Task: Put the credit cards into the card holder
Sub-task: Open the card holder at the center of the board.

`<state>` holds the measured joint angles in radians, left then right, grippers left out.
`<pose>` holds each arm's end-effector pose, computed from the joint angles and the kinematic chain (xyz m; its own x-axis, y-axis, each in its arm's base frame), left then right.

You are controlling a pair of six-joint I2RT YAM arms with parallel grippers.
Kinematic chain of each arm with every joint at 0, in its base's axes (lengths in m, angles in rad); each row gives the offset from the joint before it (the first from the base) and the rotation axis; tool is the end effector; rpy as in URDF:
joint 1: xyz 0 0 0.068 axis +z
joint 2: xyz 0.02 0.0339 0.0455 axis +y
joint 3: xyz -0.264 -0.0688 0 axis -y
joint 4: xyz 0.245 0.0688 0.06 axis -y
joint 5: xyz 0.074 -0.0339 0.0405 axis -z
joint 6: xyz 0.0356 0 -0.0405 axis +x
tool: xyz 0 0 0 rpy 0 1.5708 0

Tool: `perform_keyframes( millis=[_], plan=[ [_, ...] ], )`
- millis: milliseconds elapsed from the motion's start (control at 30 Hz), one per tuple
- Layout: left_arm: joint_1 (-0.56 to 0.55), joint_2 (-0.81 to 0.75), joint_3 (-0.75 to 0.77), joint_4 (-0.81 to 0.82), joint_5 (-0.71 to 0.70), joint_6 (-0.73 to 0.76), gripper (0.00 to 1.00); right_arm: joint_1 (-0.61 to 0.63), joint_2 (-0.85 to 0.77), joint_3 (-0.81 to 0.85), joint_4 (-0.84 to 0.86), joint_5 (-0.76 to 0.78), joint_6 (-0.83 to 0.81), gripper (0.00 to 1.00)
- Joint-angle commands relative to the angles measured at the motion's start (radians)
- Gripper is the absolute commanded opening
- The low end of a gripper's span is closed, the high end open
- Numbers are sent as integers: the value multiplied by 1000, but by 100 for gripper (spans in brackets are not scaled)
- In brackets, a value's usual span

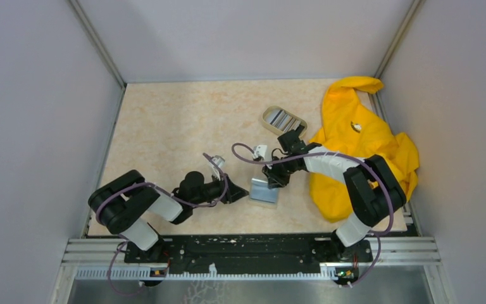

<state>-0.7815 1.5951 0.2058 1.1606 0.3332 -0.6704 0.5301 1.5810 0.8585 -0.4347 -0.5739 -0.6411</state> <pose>0.1583 -0.1734 0.1229 -0.6801 -0.1522 -0.7171 0.5988 0.4490 -0.6632 0.2386 0.1622 0.1654 -0.2666 -0.7384 -0.6194 -0.9637 0.2153 0.1581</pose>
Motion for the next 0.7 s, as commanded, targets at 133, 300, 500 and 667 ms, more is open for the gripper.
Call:
perform_keyframes(
  millis=[133,300,500,667],
  plan=[
    [-12,19,81,-151,-18,-7,34,-60,50,81,65,-92,298,24],
    [-12,31,136,-261,-45,4,37,-68,51,89,78,-63,327,32],
    [-12,40,207,-349,-42,30,39,-68,32,86,96,4,330,36],
    [-13,44,240,-385,-26,53,39,-69,-38,57,158,183,319,40]
  ],
)
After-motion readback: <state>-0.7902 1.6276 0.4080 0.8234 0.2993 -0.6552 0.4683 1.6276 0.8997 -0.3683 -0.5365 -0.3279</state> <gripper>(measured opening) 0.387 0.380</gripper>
